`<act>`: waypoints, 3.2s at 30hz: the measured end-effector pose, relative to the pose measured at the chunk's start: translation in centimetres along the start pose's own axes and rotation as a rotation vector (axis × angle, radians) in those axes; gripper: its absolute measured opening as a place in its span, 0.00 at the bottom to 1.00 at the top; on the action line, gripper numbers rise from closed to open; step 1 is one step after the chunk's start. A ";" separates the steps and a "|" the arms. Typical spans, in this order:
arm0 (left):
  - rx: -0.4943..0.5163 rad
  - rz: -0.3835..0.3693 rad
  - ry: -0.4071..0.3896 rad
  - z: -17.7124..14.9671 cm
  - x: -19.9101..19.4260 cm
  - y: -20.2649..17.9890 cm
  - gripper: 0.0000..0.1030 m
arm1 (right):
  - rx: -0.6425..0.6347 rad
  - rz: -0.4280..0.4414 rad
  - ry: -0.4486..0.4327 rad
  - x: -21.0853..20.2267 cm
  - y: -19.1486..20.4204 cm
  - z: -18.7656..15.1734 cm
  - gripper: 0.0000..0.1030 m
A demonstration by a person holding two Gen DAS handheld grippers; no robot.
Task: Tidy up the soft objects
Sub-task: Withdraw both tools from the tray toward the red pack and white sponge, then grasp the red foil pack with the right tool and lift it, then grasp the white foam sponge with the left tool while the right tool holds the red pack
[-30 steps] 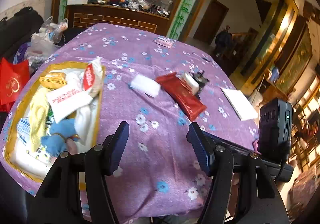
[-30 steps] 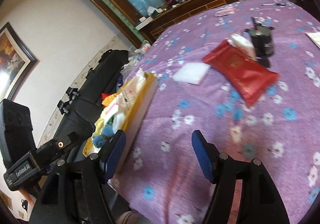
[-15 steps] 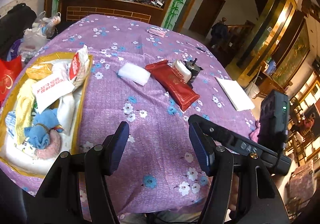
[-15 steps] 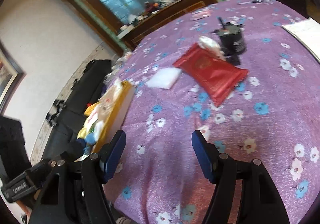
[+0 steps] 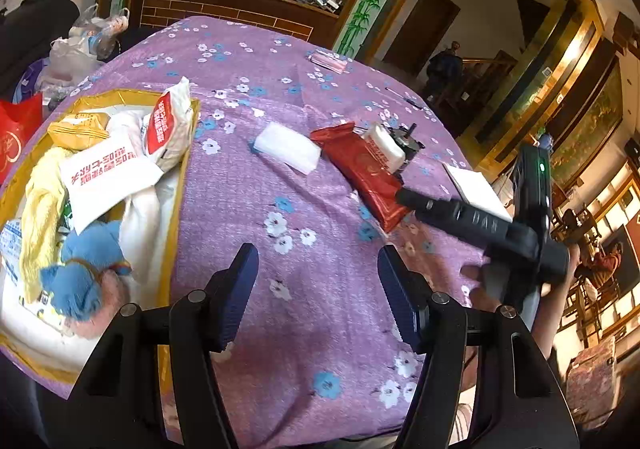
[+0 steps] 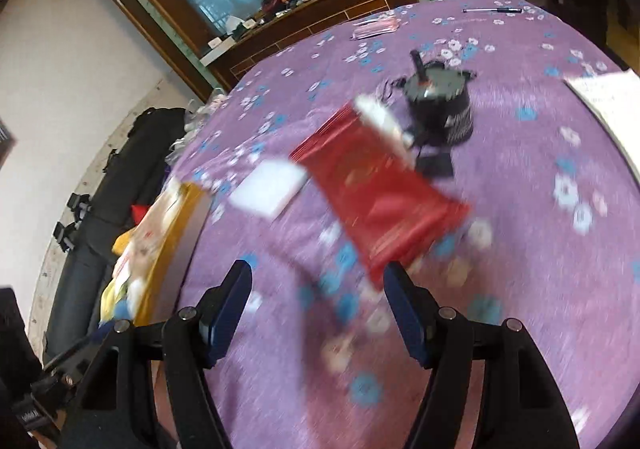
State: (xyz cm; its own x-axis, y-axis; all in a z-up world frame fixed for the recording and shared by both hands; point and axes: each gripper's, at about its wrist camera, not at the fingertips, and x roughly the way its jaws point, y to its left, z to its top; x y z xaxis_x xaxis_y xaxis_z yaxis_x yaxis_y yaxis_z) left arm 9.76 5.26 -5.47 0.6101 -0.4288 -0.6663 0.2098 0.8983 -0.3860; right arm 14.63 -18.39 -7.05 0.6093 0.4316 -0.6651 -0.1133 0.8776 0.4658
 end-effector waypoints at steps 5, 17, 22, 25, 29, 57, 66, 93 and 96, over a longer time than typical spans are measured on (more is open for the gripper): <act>-0.028 -0.020 0.008 0.7 0.6 1.1 0.61 | 0.026 -0.054 0.001 1.9 -2.5 3.5 0.66; -0.027 -0.027 0.012 1.7 1.0 1.4 0.61 | -0.009 -0.053 0.096 5.1 -1.2 2.9 0.71; 0.006 -0.020 0.010 2.4 1.1 0.4 0.61 | -0.075 -0.166 0.090 6.8 0.4 3.6 0.73; 0.035 0.005 0.024 3.2 1.7 -0.2 0.61 | -0.102 -0.220 0.101 8.1 0.7 3.8 0.73; 0.107 0.039 0.085 5.2 3.6 -1.1 0.61 | -0.114 -0.236 0.084 7.1 0.5 2.9 0.64; 0.259 0.245 0.412 12.1 21.7 -2.2 0.60 | 0.120 -0.068 -0.073 0.7 -3.4 -2.3 0.51; 0.351 0.273 0.373 10.8 21.6 -3.1 0.69 | 0.128 -0.058 -0.079 0.5 -3.3 -2.5 0.51; 0.092 0.159 0.111 3.0 4.0 -1.1 0.76 | 0.070 0.033 -0.175 -1.5 -2.5 -3.0 0.51; 0.067 0.139 0.097 1.8 1.2 -0.1 0.76 | 0.064 0.026 -0.206 -2.5 -1.6 -3.4 0.51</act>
State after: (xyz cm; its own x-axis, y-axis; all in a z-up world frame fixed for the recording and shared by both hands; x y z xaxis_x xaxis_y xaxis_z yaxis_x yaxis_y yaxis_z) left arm 11.87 4.87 -5.08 0.5608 -0.3046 -0.7699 0.1814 0.9525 -0.2447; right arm 10.62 -20.19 -8.16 0.7553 0.3966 -0.5217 -0.0849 0.8486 0.5222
